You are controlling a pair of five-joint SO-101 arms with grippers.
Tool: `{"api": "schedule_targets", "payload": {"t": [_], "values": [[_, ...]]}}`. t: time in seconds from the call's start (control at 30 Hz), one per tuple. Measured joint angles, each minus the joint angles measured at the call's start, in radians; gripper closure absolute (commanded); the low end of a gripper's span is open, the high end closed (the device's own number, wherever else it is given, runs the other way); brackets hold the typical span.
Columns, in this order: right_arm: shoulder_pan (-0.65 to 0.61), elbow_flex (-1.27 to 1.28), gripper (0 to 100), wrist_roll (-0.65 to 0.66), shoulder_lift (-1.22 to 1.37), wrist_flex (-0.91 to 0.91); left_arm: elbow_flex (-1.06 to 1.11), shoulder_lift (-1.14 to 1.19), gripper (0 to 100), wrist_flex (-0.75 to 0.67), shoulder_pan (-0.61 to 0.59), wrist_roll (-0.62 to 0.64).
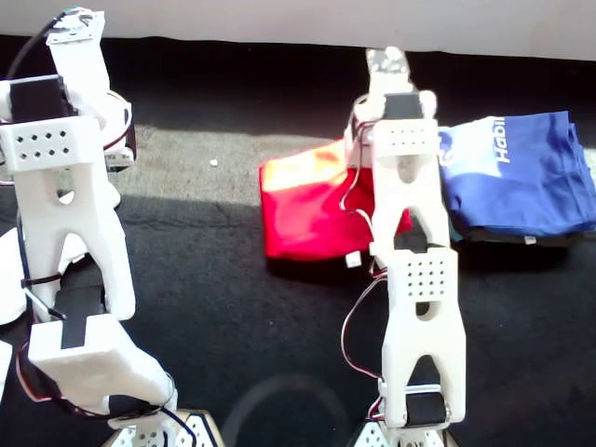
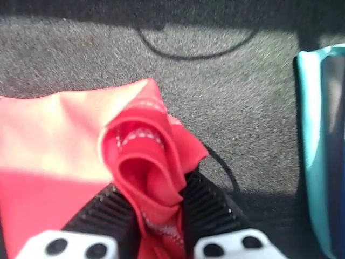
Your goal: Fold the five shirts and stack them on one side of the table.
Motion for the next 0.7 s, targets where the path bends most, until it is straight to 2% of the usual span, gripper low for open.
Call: {"api": "schedule_targets", "payload": {"t": [0.27,0.5,0.7], "values": [[0.11,-0.072,99.2,0.087,-0.149,0.021,0.0,0.0,99,0.002,-0.015,0.0],[0.192,0.118,99.2,0.1,-0.413,0.021,0.0,0.0,99,0.002,-0.074,0.0],[0.25,0.189,99.2,0.173,-0.543,0.021,0.0,0.0,99,-0.005,-0.08,0.0]]}}
